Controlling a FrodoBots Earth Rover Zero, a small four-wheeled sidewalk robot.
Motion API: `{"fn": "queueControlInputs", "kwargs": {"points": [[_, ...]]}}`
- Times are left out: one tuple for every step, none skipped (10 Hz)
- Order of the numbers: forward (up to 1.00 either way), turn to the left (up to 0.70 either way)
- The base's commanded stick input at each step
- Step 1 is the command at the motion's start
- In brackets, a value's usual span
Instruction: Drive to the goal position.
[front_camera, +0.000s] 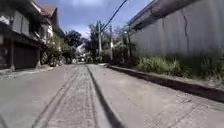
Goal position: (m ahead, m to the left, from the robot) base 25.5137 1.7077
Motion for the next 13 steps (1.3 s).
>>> {"fn": "queueControlInputs", "kwargs": {"points": [[1.00, 0.06], [1.00, -0.02], [1.00, 0.12], [1.00, 0.15], [1.00, 0.15], [1.00, 0.15], [1.00, 0.15], [1.00, 0.15], [1.00, 0.15], [1.00, 0.15], [1.00, 0.15], [1.00, 0.15], [1.00, 0.15]]}}
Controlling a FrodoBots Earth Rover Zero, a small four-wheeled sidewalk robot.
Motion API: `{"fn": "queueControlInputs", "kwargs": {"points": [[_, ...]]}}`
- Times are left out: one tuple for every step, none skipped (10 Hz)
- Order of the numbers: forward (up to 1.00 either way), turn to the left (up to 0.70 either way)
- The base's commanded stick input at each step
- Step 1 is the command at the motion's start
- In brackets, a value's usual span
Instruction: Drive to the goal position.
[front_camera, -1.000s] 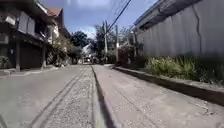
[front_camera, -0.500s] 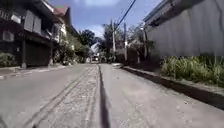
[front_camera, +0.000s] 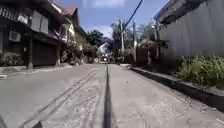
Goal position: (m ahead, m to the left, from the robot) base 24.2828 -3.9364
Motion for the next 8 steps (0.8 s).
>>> {"fn": "queueControlInputs", "kwargs": {"points": [[1.00, 0.15], [1.00, 0.15], [1.00, 0.15], [1.00, 0.15], [1.00, 0.15], [1.00, 0.15], [1.00, 0.15], [1.00, 0.15]]}}
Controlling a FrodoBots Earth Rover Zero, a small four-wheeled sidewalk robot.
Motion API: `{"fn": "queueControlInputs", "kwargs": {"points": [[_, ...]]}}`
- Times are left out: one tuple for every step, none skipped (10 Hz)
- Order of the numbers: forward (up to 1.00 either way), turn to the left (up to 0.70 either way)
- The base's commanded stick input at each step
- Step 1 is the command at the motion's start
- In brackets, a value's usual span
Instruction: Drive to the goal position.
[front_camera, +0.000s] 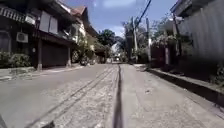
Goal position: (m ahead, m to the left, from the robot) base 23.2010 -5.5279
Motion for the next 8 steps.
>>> {"fn": "queueControlInputs", "kwargs": {"points": [[1.00, 0.15], [1.00, 0.15], [1.00, 0.15], [1.00, -0.01], [1.00, -0.25], [1.00, -0.25], [1.00, -0.25], [1.00, -0.25]]}}
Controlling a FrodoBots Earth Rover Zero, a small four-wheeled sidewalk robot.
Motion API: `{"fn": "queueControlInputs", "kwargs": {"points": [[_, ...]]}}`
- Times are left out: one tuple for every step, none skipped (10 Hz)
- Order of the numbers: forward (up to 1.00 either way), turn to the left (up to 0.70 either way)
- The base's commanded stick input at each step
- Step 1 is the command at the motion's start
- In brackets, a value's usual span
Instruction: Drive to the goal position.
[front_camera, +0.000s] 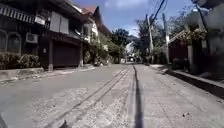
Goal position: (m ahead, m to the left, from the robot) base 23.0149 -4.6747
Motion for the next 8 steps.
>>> {"fn": "queueControlInputs", "kwargs": {"points": [[1.00, -0.25], [1.00, -0.25], [1.00, -0.25], [1.00, -0.25], [1.00, -0.25], [1.00, -0.25], [1.00, -0.25], [1.00, 0.08]]}}
